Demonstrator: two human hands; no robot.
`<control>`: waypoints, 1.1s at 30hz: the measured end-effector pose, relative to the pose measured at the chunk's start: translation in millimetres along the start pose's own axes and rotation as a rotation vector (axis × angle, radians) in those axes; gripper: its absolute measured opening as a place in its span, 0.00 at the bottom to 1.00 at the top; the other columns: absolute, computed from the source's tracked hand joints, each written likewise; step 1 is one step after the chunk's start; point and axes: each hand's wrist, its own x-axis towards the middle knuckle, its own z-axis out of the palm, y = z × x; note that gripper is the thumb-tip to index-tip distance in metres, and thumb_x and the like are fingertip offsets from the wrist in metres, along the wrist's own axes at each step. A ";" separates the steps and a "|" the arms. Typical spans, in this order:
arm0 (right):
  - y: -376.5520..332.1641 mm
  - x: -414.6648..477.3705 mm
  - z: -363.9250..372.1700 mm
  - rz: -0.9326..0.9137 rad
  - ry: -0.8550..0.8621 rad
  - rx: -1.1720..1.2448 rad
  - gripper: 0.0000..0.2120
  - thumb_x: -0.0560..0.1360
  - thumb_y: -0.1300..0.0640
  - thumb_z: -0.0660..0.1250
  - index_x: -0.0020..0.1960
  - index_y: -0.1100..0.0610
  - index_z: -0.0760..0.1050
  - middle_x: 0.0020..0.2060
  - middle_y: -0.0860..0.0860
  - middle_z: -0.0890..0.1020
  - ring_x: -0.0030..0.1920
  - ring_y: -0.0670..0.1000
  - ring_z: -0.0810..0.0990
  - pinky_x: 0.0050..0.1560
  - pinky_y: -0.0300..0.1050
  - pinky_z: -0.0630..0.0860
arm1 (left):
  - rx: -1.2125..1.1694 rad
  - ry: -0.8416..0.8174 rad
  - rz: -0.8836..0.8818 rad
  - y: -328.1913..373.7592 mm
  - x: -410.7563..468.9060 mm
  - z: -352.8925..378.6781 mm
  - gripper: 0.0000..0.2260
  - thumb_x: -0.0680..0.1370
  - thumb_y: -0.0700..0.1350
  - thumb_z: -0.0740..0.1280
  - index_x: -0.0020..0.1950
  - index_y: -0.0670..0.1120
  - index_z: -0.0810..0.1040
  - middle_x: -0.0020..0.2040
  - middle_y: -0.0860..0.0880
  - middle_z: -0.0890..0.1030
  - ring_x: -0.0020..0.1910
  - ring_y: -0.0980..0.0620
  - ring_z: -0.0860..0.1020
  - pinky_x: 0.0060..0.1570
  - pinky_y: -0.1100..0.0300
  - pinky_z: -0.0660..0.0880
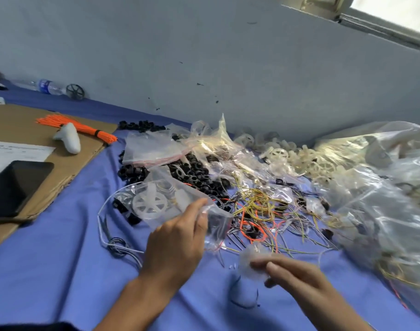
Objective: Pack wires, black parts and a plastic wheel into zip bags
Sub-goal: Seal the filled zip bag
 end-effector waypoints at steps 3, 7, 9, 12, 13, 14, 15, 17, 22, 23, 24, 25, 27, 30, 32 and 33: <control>-7.6 18.0 22.8 -0.048 -0.072 -0.020 0.12 0.75 0.54 0.64 0.52 0.47 0.85 0.49 0.47 0.86 0.47 0.42 0.81 0.49 0.33 0.75 | 0.072 0.002 0.046 -1.3 -1.8 1.2 0.22 0.81 0.58 0.50 0.73 0.61 0.69 0.52 0.51 0.85 0.51 0.43 0.81 0.42 0.50 0.75; -11.0 55.8 52.2 -0.180 -0.115 -0.029 0.11 0.80 0.59 0.63 0.55 0.57 0.83 0.49 0.53 0.85 0.50 0.47 0.81 0.50 0.43 0.74 | 0.078 -0.037 0.072 -0.8 -1.8 0.5 0.21 0.81 0.56 0.50 0.73 0.60 0.69 0.55 0.53 0.84 0.51 0.46 0.82 0.42 0.53 0.76; -12.6 75.3 68.4 -0.190 -0.163 0.006 0.11 0.82 0.60 0.61 0.53 0.61 0.82 0.46 0.61 0.83 0.48 0.51 0.78 0.49 0.54 0.74 | 0.097 -0.040 0.097 2.2 -0.1 -4.1 0.19 0.81 0.51 0.56 0.70 0.56 0.74 0.51 0.53 0.85 0.45 0.48 0.83 0.35 0.56 0.76; -18.8 101.6 88.1 -0.112 -0.225 0.101 0.14 0.81 0.68 0.58 0.47 0.59 0.81 0.40 0.53 0.83 0.45 0.46 0.80 0.47 0.45 0.77 | 0.138 -0.033 0.121 2.5 0.7 -8.0 0.18 0.80 0.49 0.56 0.68 0.53 0.77 0.49 0.54 0.85 0.42 0.50 0.83 0.31 0.60 0.76; -18.7 110.4 92.4 -0.088 -0.242 0.107 0.14 0.80 0.69 0.57 0.49 0.60 0.81 0.43 0.51 0.84 0.47 0.47 0.82 0.49 0.43 0.78 | 0.130 -0.044 0.117 1.7 1.3 -8.1 0.19 0.81 0.50 0.56 0.69 0.54 0.76 0.51 0.54 0.85 0.45 0.50 0.83 0.34 0.58 0.78; -19.1 118.8 98.5 -0.070 -0.243 0.101 0.13 0.81 0.69 0.57 0.54 0.61 0.80 0.48 0.52 0.85 0.52 0.48 0.83 0.54 0.44 0.79 | 0.115 -0.054 0.107 0.9 2.4 -8.7 0.19 0.82 0.50 0.55 0.71 0.56 0.74 0.54 0.54 0.84 0.48 0.49 0.83 0.38 0.56 0.79; -20.9 125.6 103.2 -0.058 -0.236 0.104 0.13 0.82 0.66 0.57 0.60 0.61 0.78 0.52 0.54 0.85 0.57 0.51 0.82 0.59 0.46 0.78 | 0.096 -0.059 0.102 -0.1 3.2 -8.6 0.19 0.82 0.50 0.55 0.72 0.56 0.72 0.55 0.53 0.84 0.50 0.48 0.82 0.41 0.54 0.79; -26.9 135.3 110.9 -0.028 -0.196 0.217 0.14 0.84 0.62 0.54 0.64 0.57 0.74 0.57 0.56 0.83 0.64 0.53 0.78 0.64 0.46 0.76 | 0.067 -0.026 0.113 -1.1 4.5 -9.6 0.19 0.82 0.50 0.56 0.72 0.57 0.72 0.54 0.53 0.84 0.50 0.47 0.82 0.41 0.53 0.78; -31.6 135.1 106.5 -0.008 -0.135 0.260 0.16 0.85 0.60 0.49 0.70 0.58 0.68 0.73 0.58 0.68 0.68 0.53 0.74 0.32 0.31 0.77 | 0.008 0.028 0.127 -4.3 6.1 -15.3 0.18 0.81 0.49 0.60 0.71 0.56 0.73 0.55 0.53 0.84 0.49 0.47 0.82 0.37 0.52 0.80; -33.3 132.0 103.1 0.009 -0.197 0.248 0.18 0.84 0.62 0.49 0.73 0.63 0.64 0.74 0.60 0.65 0.72 0.57 0.68 0.29 0.30 0.75 | 0.020 0.029 0.136 -5.4 5.8 -15.5 0.18 0.81 0.49 0.60 0.70 0.56 0.74 0.55 0.53 0.84 0.49 0.48 0.82 0.37 0.53 0.80; -33.1 131.9 106.4 0.002 -0.223 0.207 0.19 0.84 0.65 0.49 0.73 0.68 0.61 0.74 0.63 0.64 0.74 0.60 0.64 0.30 0.30 0.74 | 0.035 0.029 0.144 -6.3 5.8 -15.4 0.18 0.80 0.48 0.60 0.70 0.56 0.74 0.54 0.53 0.85 0.49 0.47 0.83 0.36 0.53 0.80; -30.8 135.4 105.4 0.084 -0.250 0.290 0.18 0.83 0.68 0.50 0.72 0.73 0.61 0.72 0.68 0.65 0.73 0.63 0.64 0.34 0.31 0.73 | 0.048 0.026 0.144 -7.4 5.6 -14.9 0.19 0.80 0.48 0.60 0.70 0.55 0.75 0.53 0.52 0.85 0.48 0.46 0.83 0.35 0.53 0.80; -34.9 138.1 104.3 0.168 -0.164 0.246 0.17 0.81 0.70 0.53 0.69 0.72 0.67 0.64 0.72 0.72 0.67 0.68 0.70 0.51 0.39 0.74 | 0.064 0.037 0.120 -9.5 6.3 -14.5 0.20 0.79 0.48 0.60 0.71 0.56 0.74 0.50 0.49 0.86 0.45 0.43 0.83 0.34 0.51 0.78; -30.4 126.1 99.8 -0.067 -0.113 0.002 0.11 0.80 0.64 0.60 0.57 0.66 0.77 0.52 0.66 0.81 0.55 0.64 0.80 0.57 0.58 0.76 | 0.070 0.068 0.115 -6.4 6.6 -17.0 0.18 0.80 0.52 0.59 0.69 0.57 0.75 0.47 0.50 0.86 0.42 0.46 0.83 0.32 0.54 0.76; -14.9 117.3 90.7 -0.225 0.001 -0.142 0.08 0.78 0.63 0.62 0.43 0.60 0.78 0.39 0.59 0.82 0.40 0.55 0.80 0.44 0.60 0.77 | 0.076 0.069 0.139 -1.7 4.2 -18.1 0.16 0.80 0.54 0.63 0.67 0.58 0.75 0.45 0.53 0.85 0.40 0.50 0.82 0.31 0.56 0.75; -7.8 111.4 85.6 -0.297 0.085 -0.215 0.11 0.78 0.61 0.64 0.38 0.53 0.77 0.33 0.52 0.80 0.35 0.47 0.76 0.38 0.53 0.74 | 0.087 0.047 0.154 0.2 1.9 -18.1 0.17 0.78 0.53 0.67 0.67 0.58 0.75 0.42 0.54 0.84 0.38 0.51 0.81 0.30 0.56 0.75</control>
